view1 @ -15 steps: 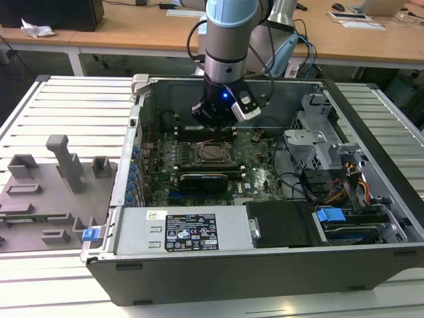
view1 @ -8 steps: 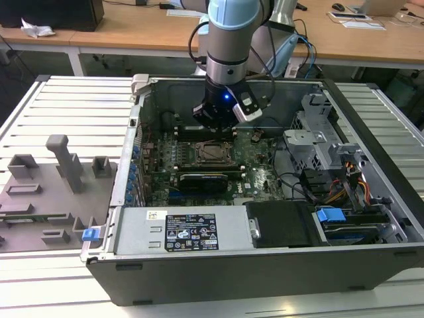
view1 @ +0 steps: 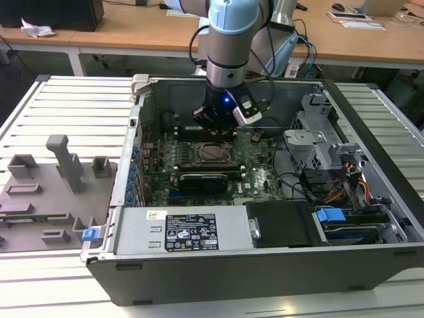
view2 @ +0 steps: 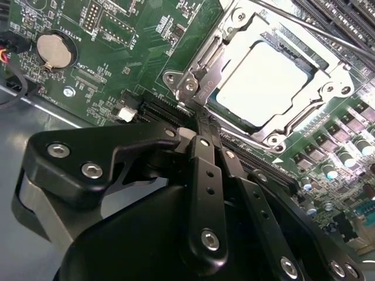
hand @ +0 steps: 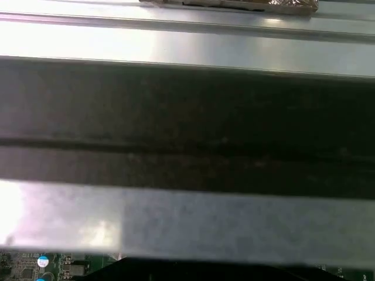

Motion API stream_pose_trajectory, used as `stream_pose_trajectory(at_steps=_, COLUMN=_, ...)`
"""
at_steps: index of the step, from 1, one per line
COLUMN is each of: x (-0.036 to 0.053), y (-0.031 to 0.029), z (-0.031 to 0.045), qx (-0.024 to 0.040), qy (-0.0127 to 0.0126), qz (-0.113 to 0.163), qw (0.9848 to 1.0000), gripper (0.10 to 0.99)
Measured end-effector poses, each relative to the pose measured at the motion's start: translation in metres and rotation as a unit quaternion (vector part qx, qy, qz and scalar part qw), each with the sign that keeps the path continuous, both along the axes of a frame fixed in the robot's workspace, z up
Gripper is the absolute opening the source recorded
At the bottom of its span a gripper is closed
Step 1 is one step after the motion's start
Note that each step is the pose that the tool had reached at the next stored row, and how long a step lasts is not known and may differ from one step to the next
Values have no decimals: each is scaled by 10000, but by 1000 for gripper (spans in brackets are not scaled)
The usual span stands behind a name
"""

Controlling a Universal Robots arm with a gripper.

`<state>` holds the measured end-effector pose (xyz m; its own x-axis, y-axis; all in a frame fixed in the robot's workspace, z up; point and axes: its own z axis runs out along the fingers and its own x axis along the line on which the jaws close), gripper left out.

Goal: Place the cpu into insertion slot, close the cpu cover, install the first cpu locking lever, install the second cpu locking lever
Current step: 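Install the first cpu locking lever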

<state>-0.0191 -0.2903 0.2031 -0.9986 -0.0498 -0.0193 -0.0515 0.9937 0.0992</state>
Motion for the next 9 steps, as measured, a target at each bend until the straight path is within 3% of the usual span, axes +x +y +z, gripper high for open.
stream_pose_trajectory(at_steps=9, x=1, y=1, z=21, qx=-13, qy=0, qz=-1, qw=10000, gripper=106)
